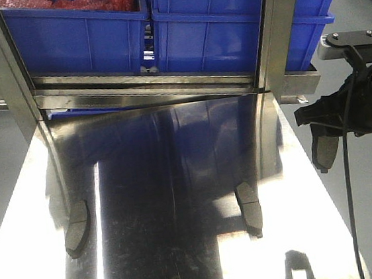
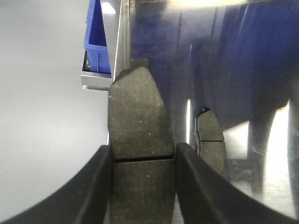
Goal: Move and align brake pads A on conveyor
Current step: 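Hold both brake pads raised above the steel table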
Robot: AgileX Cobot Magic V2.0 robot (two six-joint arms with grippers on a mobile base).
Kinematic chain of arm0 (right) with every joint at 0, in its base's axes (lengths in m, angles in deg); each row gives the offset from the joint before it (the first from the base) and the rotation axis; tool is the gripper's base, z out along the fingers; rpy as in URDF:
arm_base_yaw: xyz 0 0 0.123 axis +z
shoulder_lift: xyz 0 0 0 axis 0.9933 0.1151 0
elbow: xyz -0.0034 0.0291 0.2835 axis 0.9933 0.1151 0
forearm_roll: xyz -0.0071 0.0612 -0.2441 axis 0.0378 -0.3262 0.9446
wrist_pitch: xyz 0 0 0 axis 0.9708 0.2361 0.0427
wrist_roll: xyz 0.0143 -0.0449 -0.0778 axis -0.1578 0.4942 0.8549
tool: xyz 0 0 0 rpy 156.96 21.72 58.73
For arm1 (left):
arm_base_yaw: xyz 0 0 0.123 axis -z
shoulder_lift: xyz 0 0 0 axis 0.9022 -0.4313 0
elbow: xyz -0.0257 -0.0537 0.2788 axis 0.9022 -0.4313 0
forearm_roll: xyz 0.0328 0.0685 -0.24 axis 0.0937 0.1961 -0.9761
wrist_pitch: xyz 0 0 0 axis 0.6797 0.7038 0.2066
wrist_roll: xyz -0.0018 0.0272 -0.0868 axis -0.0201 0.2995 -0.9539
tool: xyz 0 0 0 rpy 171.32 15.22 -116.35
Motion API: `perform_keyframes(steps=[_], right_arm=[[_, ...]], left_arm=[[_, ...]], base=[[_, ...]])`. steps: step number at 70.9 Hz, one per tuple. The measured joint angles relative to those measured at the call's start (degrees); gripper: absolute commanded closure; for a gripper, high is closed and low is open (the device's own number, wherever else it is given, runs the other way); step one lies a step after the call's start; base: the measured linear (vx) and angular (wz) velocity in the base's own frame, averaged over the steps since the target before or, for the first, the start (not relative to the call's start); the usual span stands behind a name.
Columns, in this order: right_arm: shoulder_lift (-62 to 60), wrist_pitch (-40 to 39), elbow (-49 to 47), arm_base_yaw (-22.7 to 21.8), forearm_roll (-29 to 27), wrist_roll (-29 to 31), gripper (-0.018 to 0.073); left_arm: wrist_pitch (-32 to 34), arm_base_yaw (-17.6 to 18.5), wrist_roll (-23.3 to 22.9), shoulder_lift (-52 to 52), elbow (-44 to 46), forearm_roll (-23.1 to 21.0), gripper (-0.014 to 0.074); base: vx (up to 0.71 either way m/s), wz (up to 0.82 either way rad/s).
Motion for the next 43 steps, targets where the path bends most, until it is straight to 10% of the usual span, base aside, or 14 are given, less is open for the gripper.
perform_keyframes(steps=[43], right_arm=[[0.0, 0.0, 0.0, 0.0, 0.0, 0.0, 0.0471]], left_arm=[[0.0, 0.0, 0.0, 0.0, 0.0, 0.0, 0.0478]], base=[[0.00, 0.00]])
